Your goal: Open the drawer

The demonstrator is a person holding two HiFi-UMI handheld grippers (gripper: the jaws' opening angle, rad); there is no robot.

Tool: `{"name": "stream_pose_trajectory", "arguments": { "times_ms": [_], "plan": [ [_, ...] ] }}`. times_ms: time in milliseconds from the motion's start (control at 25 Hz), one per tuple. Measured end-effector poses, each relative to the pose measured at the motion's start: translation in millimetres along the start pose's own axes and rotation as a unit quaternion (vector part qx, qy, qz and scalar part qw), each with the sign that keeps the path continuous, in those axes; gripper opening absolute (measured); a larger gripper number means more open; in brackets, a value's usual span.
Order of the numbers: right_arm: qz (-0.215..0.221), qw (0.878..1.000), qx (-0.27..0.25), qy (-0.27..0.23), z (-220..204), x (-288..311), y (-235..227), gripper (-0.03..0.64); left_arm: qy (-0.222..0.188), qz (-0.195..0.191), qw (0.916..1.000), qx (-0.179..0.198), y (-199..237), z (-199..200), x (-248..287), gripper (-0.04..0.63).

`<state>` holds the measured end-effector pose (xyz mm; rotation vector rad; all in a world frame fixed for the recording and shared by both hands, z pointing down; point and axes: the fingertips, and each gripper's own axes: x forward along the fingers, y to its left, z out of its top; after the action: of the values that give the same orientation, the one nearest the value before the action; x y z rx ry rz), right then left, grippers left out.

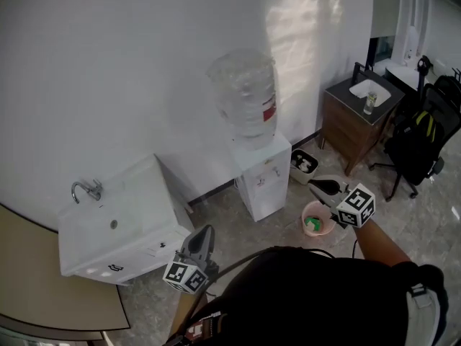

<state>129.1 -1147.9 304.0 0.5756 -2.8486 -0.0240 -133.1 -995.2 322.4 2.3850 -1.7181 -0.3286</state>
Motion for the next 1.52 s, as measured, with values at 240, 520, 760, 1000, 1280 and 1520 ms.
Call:
{"name": "stream_pose_trajectory", "arguments": {
  "times_ms": [240, 520, 760, 1000, 1280, 1520],
  "plan": [
    [0.091, 0.996, -0.007, -0.014, 5, 74, -35, -0.003, -0.012, 0.082, 0.9964, 0.018, 30, 4, 13, -0.002],
    [0.206, 0.978, -0.034, -0.025, 28, 147, -96, -0.003, -0.048, 0.197, 0.979, 0.024, 36, 22, 51, -0.002],
    [0.307, 0.951, -0.038, -0.028, 33, 199, -107, -0.003, -0.053, 0.289, 0.9559, 0.005, 39, 12, 64, -0.002],
    [0.417, 0.908, -0.042, -0.012, 15, 247, -55, -0.003, -0.063, 0.401, 0.914, -0.013, 24, -14, 15, -0.002],
    [0.479, 0.875, -0.07, 0.005, 8, 289, 46, -0.003, -0.096, 0.457, 0.8839, -0.026, 33, -36, -71, -0.002],
    [0.509, 0.855, -0.099, 0.007, 34, 323, 166, -0.003, -0.115, 0.465, 0.8777, -0.015, 65, -17, -162, -0.002]
  ]
}}
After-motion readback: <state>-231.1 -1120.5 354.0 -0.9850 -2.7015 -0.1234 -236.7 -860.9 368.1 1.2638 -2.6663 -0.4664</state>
